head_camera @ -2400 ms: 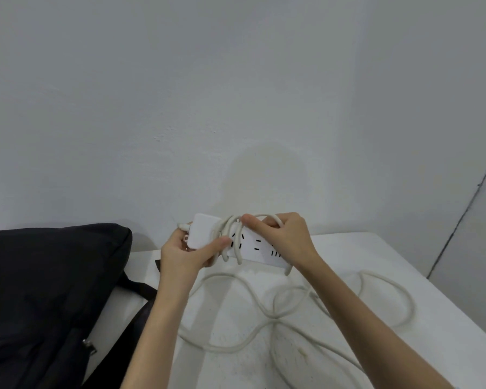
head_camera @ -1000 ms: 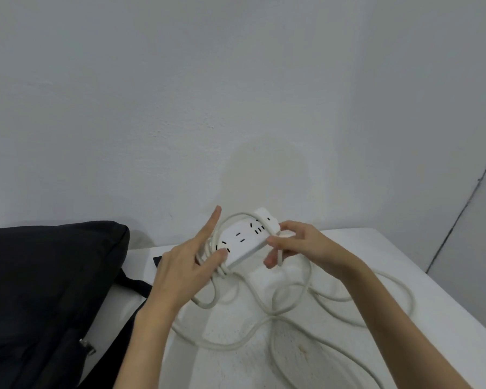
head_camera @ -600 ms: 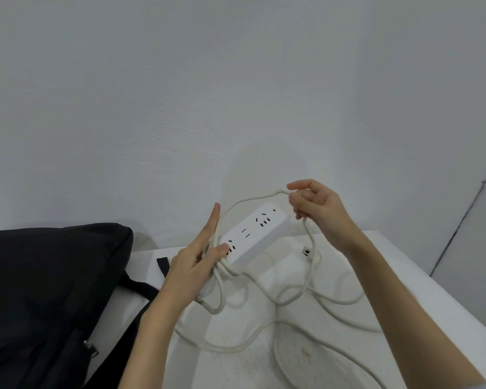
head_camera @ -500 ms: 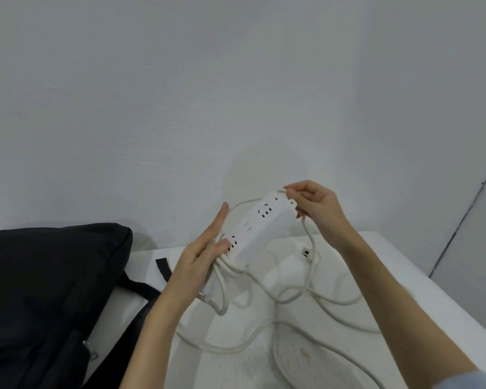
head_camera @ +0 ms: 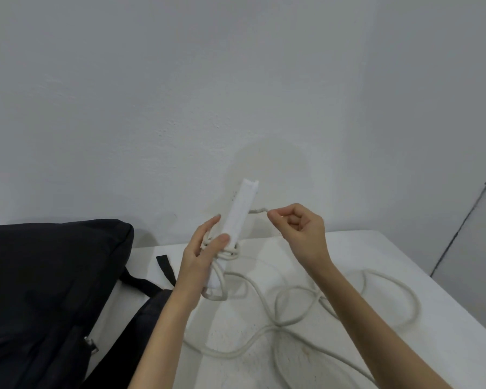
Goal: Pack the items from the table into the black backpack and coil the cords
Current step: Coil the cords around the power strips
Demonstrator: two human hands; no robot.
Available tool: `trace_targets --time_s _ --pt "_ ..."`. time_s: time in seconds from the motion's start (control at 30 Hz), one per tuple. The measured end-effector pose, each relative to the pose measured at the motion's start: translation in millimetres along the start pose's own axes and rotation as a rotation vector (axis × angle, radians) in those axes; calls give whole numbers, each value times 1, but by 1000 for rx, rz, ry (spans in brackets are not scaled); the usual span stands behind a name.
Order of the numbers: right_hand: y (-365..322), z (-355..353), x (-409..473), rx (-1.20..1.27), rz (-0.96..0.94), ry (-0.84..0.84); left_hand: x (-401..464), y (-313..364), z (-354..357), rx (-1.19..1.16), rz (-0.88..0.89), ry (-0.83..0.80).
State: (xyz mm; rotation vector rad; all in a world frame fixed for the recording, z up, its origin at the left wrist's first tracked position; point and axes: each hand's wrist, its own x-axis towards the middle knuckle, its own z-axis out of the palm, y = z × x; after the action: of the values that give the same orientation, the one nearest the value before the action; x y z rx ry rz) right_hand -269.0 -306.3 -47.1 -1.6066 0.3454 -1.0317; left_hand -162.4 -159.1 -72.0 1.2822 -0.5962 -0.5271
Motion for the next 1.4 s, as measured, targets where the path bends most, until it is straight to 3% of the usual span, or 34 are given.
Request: trace_targets --time_s 0.23,0.33,0.4,0.53,0.77,0.87,1.03,1.17,1.27,1.33,1.4 --pt "-2 10 -24 -262 -167 -191 7 -10 -4 -175 -93 268" --pt "-1 21 -40 -467 -332 -389 6 -15 -9 -30 14 360" --pt "-6 23 -40 -592 -442 -450 3 -16 -8 197 99 386" --pt "-24 18 -25 -719 -404 -468 -2 -14 -7 558 230 417" --pt "-42 9 -10 -653 -246 -539 -3 -9 -9 801 295 112" --pt "-39 16 -16 -689 -242 -568 -6 -15 6 939 356 210" --pt "-28 29 -43 -679 -386 -626 -11 -13 13 902 352 437" --pt "-34 28 -48 -576 -237 -590 -7 -8 4 1011 357 454" --pt "-43 -2 -41 -851 -51 -659 -5 -4 -9 1032 333 501" --pt "-45 -24 -36 -725 145 -693 -3 -1 -22 1078 291 541" --pt "-46 -37 -28 -561 199 -652 -1 0 -28 1135 247 503"
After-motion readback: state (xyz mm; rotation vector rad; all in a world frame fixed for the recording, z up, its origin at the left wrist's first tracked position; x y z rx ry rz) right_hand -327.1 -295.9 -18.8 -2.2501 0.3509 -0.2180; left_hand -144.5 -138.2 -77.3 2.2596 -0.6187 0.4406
